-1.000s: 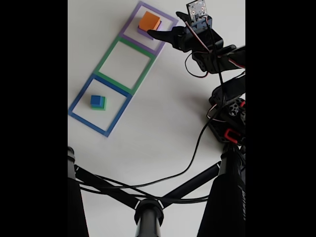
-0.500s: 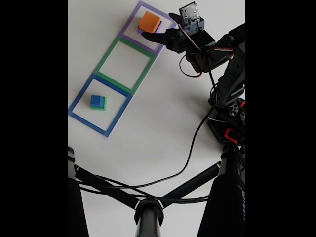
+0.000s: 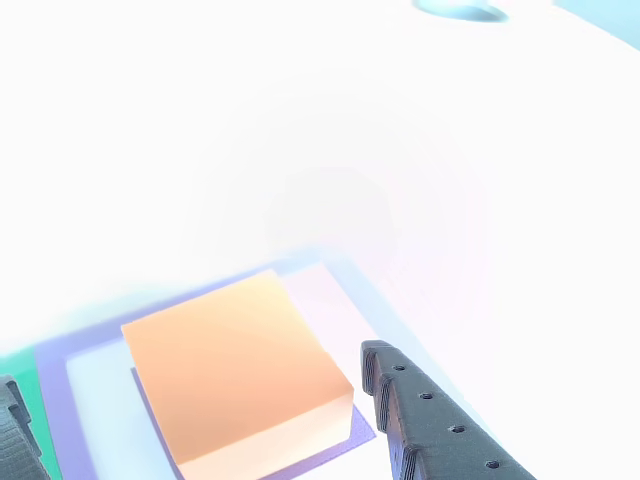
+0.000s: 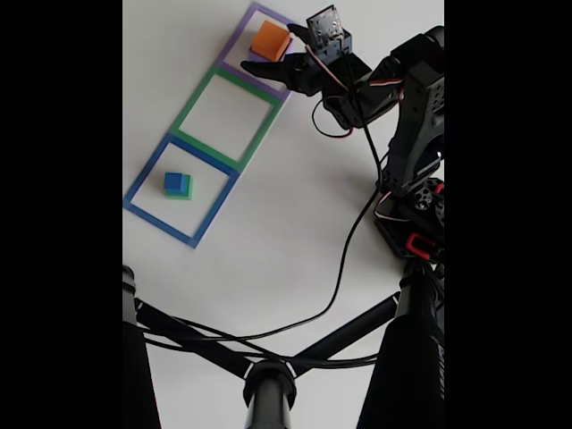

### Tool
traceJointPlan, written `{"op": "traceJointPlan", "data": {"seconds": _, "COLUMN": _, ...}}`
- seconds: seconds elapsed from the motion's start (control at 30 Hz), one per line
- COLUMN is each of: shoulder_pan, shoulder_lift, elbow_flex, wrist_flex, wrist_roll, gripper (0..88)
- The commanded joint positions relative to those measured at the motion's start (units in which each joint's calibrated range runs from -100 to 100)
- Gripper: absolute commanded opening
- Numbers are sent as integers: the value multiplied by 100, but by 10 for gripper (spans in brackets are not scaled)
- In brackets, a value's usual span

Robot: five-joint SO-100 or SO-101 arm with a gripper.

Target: Tower of hanoi

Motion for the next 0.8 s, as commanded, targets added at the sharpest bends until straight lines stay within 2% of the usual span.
{"op": "traceJointPlan", "data": {"seconds": 0.0, "shoulder_pan": -87, "shoulder_lift": -43, "elbow_flex": -135, "wrist_flex": -138, "wrist_roll": 0, "gripper": 377}}
{"op": "traceJointPlan", "data": {"seconds": 0.33, "shoulder_pan": -173, "shoulder_lift": -19, "elbow_flex": -144, "wrist_flex": -138, "wrist_roll": 0, "gripper": 261}}
{"op": "traceJointPlan", "data": {"seconds": 0.77, "shoulder_pan": -154, "shoulder_lift": -19, "elbow_flex": -162, "wrist_flex": -130, "wrist_roll": 0, "gripper": 158}}
